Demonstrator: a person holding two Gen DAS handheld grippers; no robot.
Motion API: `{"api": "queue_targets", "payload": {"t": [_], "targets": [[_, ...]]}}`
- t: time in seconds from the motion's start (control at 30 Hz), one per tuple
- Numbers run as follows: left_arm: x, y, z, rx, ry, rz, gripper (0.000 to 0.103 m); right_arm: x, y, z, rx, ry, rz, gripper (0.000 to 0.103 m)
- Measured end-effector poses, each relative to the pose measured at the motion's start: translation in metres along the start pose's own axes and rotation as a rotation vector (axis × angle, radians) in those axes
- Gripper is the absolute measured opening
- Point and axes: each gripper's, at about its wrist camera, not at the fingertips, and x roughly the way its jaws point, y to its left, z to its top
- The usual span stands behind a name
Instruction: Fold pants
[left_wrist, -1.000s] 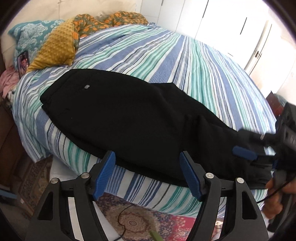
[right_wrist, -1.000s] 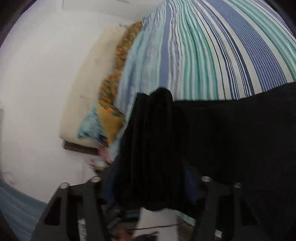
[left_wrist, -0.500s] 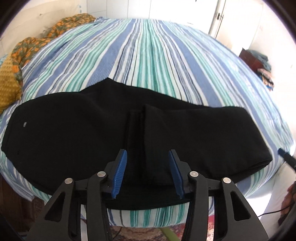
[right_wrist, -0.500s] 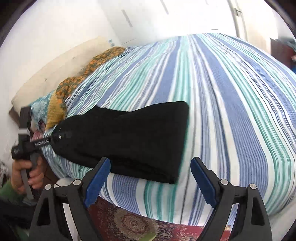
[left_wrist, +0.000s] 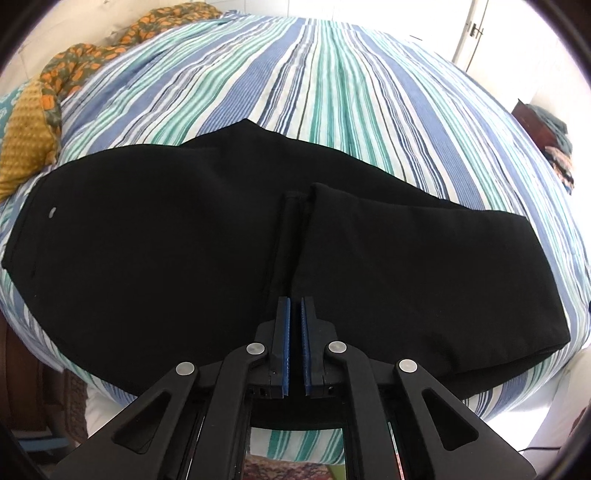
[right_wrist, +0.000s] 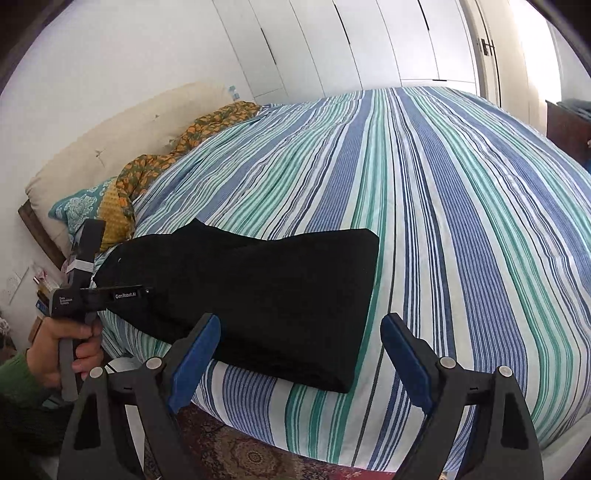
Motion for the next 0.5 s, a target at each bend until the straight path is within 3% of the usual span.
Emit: {"api": "queue_targets", "payload": {"t": [0.2, 0.3, 0.4, 0.5], "targets": [[0.005, 0.003, -0.004, -0.026, -0.006, -0.016, 0.004, 0.01, 0.025, 0.028, -0.047, -0.019, 0.088, 0.088], [0.005, 0.005, -0.006, -0.027, -0.01, -0.026, 0.005, 0.046, 0.028, 0.023, -0.062, 0.095, 0.139, 0.09], [0.005, 0.006, -0.006, -0.023, -0.007, -0.03, 0.005, 0.104, 0.011, -0.007, -0.005, 0.349, 0.111, 0.091], [0.006, 0.005, -0.008, -0.017, -0.01, -0.027, 0.005, 0.097, 0.016, 0.002, -0.014, 0.338, 0.103, 0.09]]}}
